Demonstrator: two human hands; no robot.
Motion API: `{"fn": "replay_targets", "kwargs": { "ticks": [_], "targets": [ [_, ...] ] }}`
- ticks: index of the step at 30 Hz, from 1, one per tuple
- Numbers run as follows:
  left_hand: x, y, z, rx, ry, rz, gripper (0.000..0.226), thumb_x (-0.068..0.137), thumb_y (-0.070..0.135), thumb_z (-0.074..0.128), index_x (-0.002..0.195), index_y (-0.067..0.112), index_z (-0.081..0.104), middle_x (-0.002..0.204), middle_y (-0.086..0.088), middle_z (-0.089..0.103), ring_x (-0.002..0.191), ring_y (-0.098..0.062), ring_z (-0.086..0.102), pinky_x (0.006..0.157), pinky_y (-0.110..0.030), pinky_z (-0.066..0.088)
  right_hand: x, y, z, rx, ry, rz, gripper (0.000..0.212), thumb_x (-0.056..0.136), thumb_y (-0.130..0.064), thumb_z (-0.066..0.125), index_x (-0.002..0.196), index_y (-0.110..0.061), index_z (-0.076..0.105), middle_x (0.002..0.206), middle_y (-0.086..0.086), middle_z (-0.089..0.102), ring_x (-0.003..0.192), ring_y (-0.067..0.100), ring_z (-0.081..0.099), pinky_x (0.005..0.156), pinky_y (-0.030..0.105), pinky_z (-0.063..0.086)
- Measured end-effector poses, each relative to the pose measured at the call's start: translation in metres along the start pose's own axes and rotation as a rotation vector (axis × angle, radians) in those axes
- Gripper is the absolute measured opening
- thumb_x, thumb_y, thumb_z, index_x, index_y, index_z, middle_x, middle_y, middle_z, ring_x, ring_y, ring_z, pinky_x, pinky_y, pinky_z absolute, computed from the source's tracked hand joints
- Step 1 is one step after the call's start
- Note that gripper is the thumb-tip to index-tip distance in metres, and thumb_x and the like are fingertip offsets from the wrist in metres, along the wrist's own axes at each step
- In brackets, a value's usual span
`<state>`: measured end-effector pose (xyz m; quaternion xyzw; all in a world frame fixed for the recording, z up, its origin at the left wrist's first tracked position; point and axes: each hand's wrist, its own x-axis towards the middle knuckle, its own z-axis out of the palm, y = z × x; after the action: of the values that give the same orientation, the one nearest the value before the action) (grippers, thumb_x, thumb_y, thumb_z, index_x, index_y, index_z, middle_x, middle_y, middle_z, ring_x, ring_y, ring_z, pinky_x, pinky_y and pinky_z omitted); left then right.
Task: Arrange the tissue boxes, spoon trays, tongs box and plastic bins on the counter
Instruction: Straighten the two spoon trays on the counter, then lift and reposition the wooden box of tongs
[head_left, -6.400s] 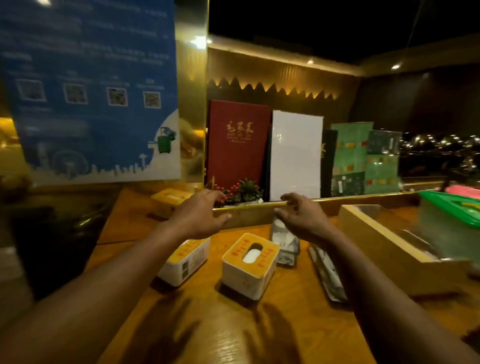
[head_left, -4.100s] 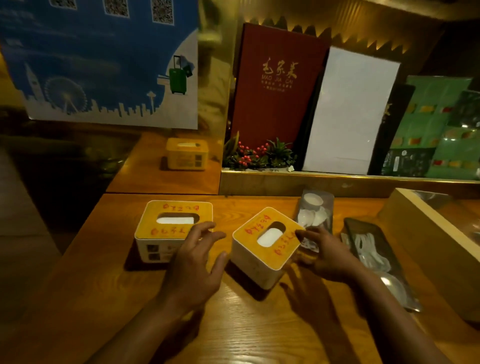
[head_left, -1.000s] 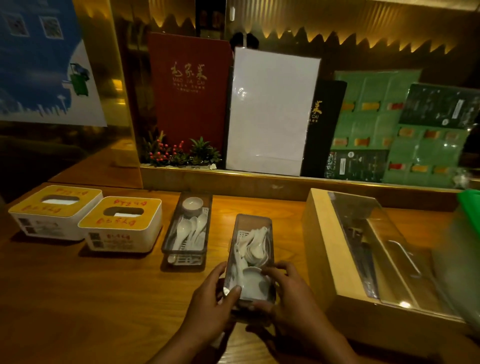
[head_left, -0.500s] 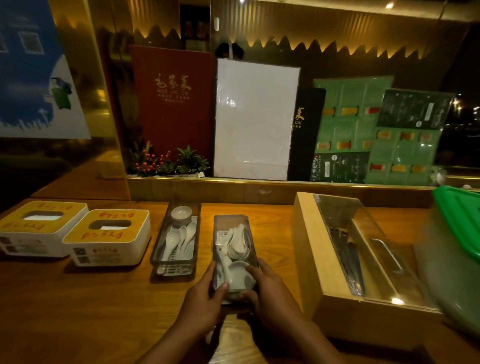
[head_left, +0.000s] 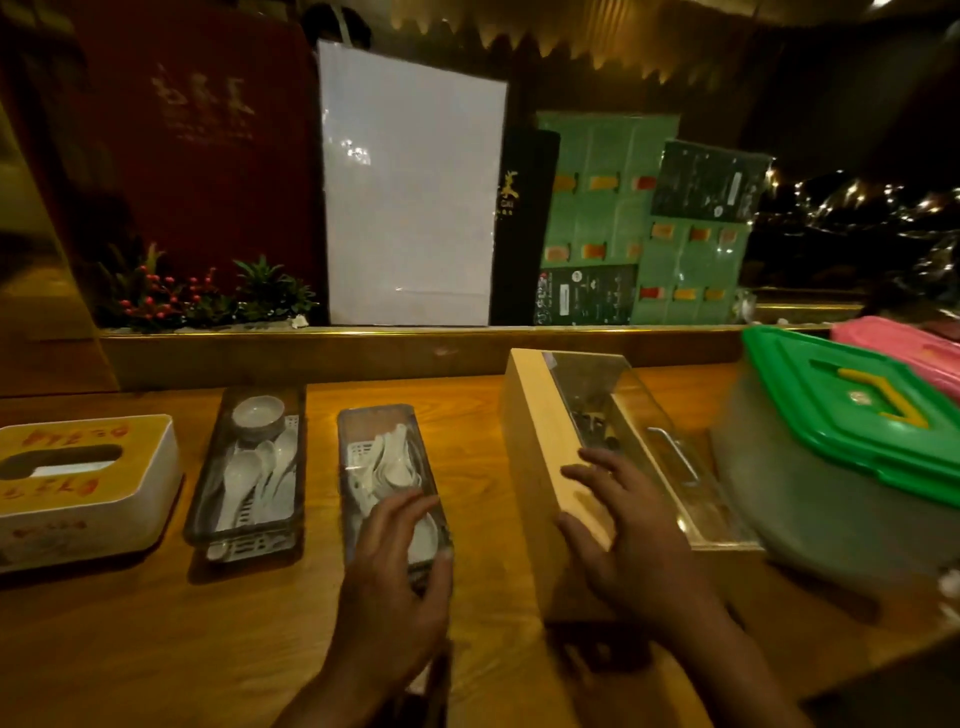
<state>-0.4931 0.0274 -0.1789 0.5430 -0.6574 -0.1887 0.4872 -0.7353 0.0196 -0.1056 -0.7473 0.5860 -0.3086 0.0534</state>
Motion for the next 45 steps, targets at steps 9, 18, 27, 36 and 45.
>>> {"fn": "replay_targets", "kwargs": {
  "ticks": [9, 18, 27, 36, 45],
  "targets": [
    [-0.004, 0.071, 0.079, -0.09, -0.324, 0.001, 0.074, 0.088, 0.06, 0.062, 0.151, 0.049, 0.026, 0.159, 0.027, 0.017, 0.143, 0.004, 0.024, 0.11, -0.016, 0.029, -0.004, 0.12, -0.057, 0.02, 0.001, 0.373, 0.098, 0.066, -0.093, 0.043, 0.139, -0.027, 0.052, 0.137, 0.007, 0.053, 0.114, 0.022, 0.055, 0.087, 0.037, 0.05],
    [0.028, 0.086, 0.116, -0.077, -0.381, -0.252, 0.092, 0.071, 0.05, 0.078, 0.151, 0.048, 0.032, 0.167, 0.017, 0.0, 0.15, -0.016, 0.022, 0.112, -0.036, 0.044, 0.015, 0.172, -0.065, 0.484, -0.34, 0.284, 0.076, 0.078, -0.07, 0.06, 0.14, -0.063, 0.016, 0.141, -0.028, 0.034, 0.124, 0.0, 0.045, 0.093, 0.021, 0.047],
    [0.043, 0.071, 0.09, -0.106, -0.087, -0.35, 0.065, 0.069, 0.028, 0.083, 0.128, 0.045, 0.063, 0.148, 0.025, 0.046, 0.139, -0.01, 0.04, 0.098, -0.024, 0.047, 0.068, 0.206, -0.033, 0.692, -0.323, 0.228, 0.053, 0.082, -0.069, 0.061, 0.121, -0.082, 0.027, 0.144, -0.018, 0.046, 0.122, 0.009, 0.055, 0.094, 0.043, 0.056],
    [0.076, 0.055, 0.108, -0.136, 0.203, -0.494, 0.075, 0.076, 0.018, 0.085, 0.141, 0.035, 0.053, 0.146, 0.003, 0.053, 0.132, -0.02, 0.05, 0.098, -0.042, 0.051, 0.093, 0.218, -0.013, 0.733, -0.118, 0.377, 0.06, 0.089, -0.06, 0.056, 0.144, -0.044, 0.041, 0.151, 0.0, 0.041, 0.131, 0.025, 0.047, 0.097, 0.045, 0.049],
    [0.145, 0.029, 0.108, -0.296, 0.353, -0.624, 0.053, 0.088, -0.002, 0.069, 0.134, 0.024, 0.061, 0.136, -0.005, 0.062, 0.118, -0.028, 0.062, 0.093, -0.047, 0.057, 0.099, 0.215, -0.004, 0.839, -0.118, 0.489, 0.059, 0.074, -0.065, 0.071, 0.127, -0.047, 0.055, 0.123, -0.003, 0.066, 0.107, 0.023, 0.066, 0.084, 0.052, 0.059]
  ]
}}
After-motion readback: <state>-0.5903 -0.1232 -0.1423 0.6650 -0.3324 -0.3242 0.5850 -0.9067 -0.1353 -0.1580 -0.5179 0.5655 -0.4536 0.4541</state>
